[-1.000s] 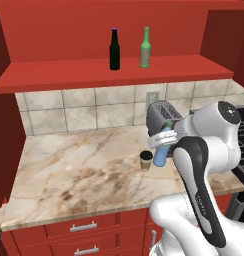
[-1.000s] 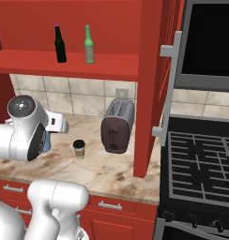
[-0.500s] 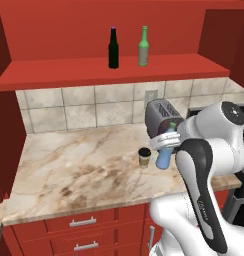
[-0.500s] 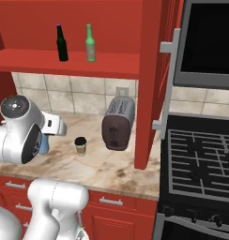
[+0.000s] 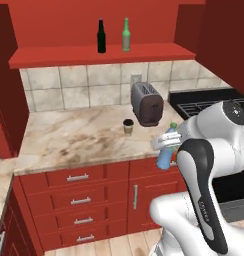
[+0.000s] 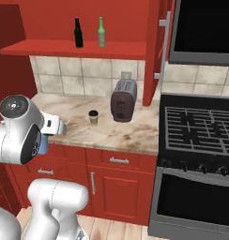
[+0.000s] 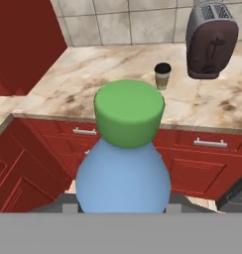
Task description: Sort all alcoholic drinks to one cabinet, and non-alcoholic drinks to the other.
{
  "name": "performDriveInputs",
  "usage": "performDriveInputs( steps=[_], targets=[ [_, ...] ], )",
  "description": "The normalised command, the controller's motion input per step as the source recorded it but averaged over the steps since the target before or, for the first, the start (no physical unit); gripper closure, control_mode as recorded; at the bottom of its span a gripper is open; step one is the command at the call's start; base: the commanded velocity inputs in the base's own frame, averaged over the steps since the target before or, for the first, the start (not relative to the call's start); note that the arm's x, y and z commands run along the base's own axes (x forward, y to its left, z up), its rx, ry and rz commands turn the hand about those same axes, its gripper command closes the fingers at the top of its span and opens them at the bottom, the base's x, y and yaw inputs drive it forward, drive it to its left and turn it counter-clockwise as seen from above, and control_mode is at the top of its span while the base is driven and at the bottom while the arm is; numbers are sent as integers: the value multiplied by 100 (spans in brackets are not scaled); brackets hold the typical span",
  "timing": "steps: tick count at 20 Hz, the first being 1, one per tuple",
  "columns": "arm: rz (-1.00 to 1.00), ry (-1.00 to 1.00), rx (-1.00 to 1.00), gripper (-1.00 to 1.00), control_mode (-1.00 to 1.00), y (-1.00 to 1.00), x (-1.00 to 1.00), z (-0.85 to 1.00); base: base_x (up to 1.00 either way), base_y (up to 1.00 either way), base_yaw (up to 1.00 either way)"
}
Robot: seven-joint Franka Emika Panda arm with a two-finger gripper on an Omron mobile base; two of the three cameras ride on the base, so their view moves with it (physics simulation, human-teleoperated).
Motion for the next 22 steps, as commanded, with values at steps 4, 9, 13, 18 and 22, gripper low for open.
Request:
performDriveInputs(
  steps=[4, 9, 13, 18, 22],
  targets=[
    [0, 0, 0, 100, 100, 0, 0, 0, -81, -16, -12],
    [0, 0, 0, 100, 100, 0, 0, 0, -45, -34, -42],
    [0, 0, 0, 100, 100, 0, 0, 0, -36, -45, -61],
    [0, 0, 0, 100, 100, 0, 0, 0, -30, -49, -64],
    [0, 0, 0, 100, 100, 0, 0, 0, -19, -57, -63]
  ],
)
